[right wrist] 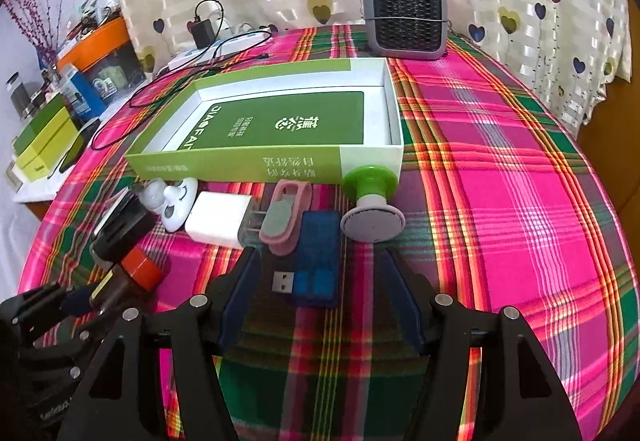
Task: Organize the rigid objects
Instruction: 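Grasp the brown bottle with the left tool while the right tool grasps the blue USB drive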
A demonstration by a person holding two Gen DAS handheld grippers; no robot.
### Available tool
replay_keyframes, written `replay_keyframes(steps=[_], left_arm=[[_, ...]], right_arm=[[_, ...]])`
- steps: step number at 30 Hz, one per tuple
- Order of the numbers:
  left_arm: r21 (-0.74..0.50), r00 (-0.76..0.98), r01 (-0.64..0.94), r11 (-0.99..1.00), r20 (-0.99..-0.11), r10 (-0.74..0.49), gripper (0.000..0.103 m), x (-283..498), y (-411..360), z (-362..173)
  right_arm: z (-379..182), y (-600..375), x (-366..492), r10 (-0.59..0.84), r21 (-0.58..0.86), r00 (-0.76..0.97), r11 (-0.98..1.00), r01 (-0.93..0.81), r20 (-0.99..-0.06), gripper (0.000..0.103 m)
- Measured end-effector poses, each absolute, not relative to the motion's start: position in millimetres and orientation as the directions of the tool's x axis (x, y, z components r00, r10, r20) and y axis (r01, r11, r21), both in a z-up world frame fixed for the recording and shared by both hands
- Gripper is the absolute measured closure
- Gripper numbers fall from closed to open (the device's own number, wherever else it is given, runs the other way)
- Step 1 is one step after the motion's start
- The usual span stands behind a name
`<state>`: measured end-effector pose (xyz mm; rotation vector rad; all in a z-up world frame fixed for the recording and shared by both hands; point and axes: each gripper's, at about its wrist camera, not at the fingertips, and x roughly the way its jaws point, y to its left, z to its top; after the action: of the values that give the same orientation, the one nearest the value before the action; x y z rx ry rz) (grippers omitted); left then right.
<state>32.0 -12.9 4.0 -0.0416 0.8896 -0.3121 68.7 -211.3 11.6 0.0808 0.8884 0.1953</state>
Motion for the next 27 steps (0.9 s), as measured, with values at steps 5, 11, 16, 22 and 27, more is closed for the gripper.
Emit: replay_keyframes(steps=[5, 11, 16, 22, 27], left_arm=[[-0.168, 0.588, 0.255, 0.952, -0.754, -0.291, 0.068, 34, -12, 4], [-0.168, 0.588, 0.254, 0.953, -0.755, -0.29, 0.068, 35, -12, 4], [-0.167, 0.588, 0.254, 0.953, -0.756, -0.289, 0.068, 35, -12, 4], [-0.167, 0.587, 0.253, 0.953, -0.756, -0.289, 0.068, 36, -13, 4], [-0.166, 0.587, 0.252, 0.953, -0.757, -0.287, 0.068, 36, -13, 3]], right_arm=[[10, -212, 75, 0.185, 0.136, 0.609, 0.983, -0.125, -0.771, 0.054], [10, -211, 79, 0.166, 0.109, 0.606, 0.985, -0.13, -0.778, 0.063], [10, -210, 80, 0.159, 0.096, 0.606, 0.986, -0.136, -0.78, 0.07], [10, -209, 80, 0.164, 0.095, 0.604, 0.985, -0.145, -0.78, 0.079], [10, -209, 78, 0.166, 0.093, 0.604, 0.984, -0.15, -0.779, 0.079]])
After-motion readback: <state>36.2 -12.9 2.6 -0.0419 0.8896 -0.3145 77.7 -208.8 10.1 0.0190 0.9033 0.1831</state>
